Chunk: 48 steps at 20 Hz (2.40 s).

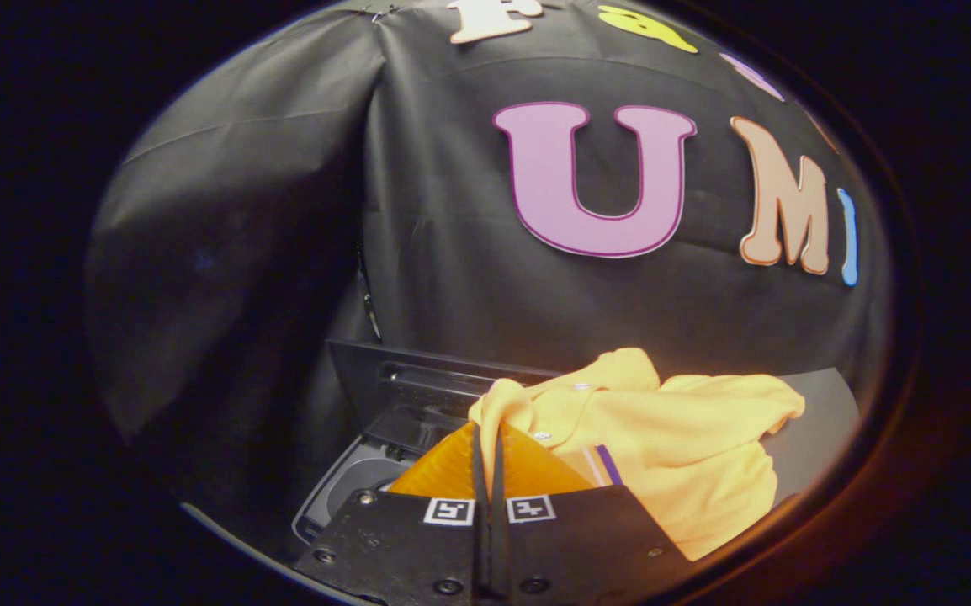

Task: Put the clothes into the washing machine and then close the washing machine lid.

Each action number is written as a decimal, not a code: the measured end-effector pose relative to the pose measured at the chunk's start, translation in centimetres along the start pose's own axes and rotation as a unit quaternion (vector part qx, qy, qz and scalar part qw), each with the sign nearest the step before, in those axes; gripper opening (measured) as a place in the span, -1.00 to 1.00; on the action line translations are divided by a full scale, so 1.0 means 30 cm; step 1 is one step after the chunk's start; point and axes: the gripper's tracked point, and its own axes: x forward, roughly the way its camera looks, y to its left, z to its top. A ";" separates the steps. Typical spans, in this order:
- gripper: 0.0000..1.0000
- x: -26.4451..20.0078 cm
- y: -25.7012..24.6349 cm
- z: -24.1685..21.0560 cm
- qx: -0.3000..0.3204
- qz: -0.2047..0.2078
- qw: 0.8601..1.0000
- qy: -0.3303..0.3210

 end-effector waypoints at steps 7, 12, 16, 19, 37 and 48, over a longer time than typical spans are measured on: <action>-1.00 0.078 0.135 -0.047 0.020 0.036 0.999 0.013; -0.99 0.159 0.188 -0.154 0.010 0.050 0.998 0.042; -1.00 0.230 0.237 -0.289 0.015 0.062 0.995 0.076; -0.99 0.272 0.254 -0.361 0.009 0.063 0.994 0.094; 0.95 0.259 0.183 -0.065 0.024 0.011 0.998 -0.064; 0.90 0.521 0.055 0.159 0.018 -0.084 0.993 -0.077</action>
